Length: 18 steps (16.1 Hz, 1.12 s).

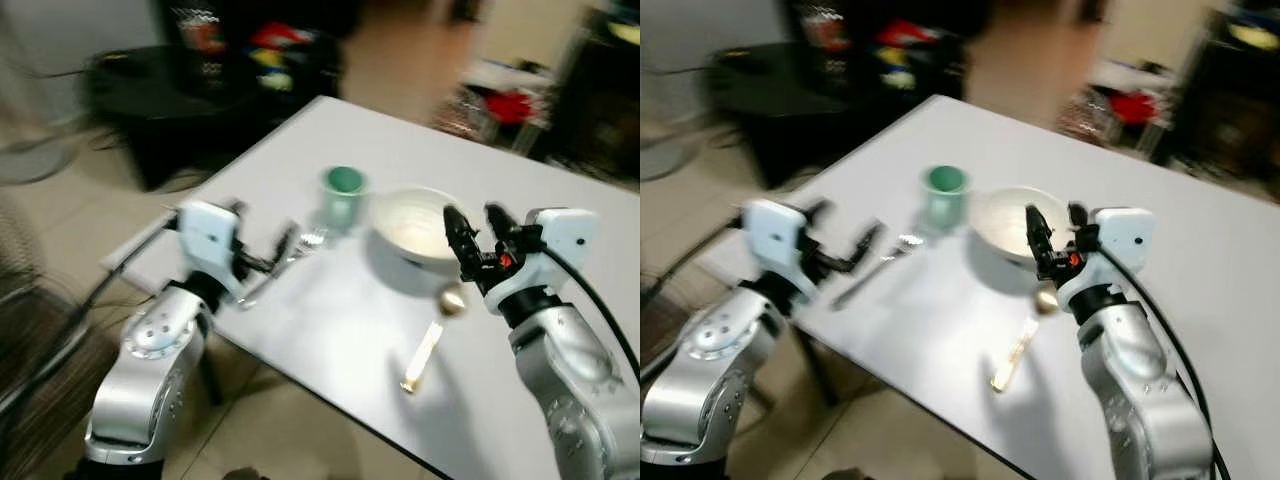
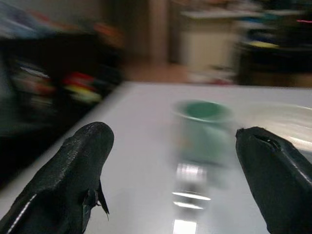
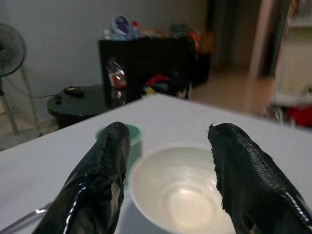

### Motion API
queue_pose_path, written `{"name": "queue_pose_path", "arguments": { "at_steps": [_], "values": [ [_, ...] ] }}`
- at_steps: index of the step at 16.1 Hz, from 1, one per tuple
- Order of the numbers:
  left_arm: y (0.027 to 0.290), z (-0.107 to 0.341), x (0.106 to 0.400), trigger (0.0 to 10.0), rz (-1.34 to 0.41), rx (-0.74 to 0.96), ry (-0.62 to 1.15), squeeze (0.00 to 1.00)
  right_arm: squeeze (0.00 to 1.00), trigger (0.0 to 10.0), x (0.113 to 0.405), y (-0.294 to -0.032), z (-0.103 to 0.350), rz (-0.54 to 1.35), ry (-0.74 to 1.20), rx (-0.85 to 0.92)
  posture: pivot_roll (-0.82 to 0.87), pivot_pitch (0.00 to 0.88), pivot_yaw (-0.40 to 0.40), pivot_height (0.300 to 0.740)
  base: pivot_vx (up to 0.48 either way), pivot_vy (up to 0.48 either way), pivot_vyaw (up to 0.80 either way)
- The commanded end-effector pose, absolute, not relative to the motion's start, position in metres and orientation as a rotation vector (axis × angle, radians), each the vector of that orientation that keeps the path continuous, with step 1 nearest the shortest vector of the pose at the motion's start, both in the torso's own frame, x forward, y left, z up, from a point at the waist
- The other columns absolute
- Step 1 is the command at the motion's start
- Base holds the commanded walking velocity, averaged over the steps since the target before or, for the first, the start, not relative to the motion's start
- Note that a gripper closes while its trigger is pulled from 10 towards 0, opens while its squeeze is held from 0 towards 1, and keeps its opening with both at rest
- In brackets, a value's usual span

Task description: Setting the table

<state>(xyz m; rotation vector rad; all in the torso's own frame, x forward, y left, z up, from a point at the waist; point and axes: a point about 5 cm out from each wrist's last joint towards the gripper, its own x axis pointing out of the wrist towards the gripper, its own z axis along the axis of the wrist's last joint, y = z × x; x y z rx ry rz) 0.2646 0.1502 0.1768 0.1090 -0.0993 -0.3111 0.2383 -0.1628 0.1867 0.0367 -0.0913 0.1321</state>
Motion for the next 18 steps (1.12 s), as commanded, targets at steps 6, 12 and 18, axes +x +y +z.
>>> {"name": "queue_pose_path", "arguments": {
  "at_steps": [6,12,18],
  "values": [
    [0.161,0.195,0.270,10.0,-0.222,0.159,-0.202,0.00,1.00,10.0,0.235,-0.172,0.183,0.035,-0.164,-0.028,-0.02,0.000,0.002,0.740,0.000,0.000,0.80],
    [0.168,0.182,0.269,10.0,-0.170,0.201,-0.100,0.00,1.00,10.0,0.241,-0.173,0.173,0.013,-0.118,0.059,-0.03,0.000,-0.012,0.740,0.000,0.000,0.80],
    [0.166,0.177,0.272,10.0,-0.160,0.155,-0.043,0.00,1.00,10.0,0.243,-0.158,0.173,0.114,-0.112,0.064,-0.02,0.000,-0.022,0.740,0.000,0.000,0.80]
  ]
}}
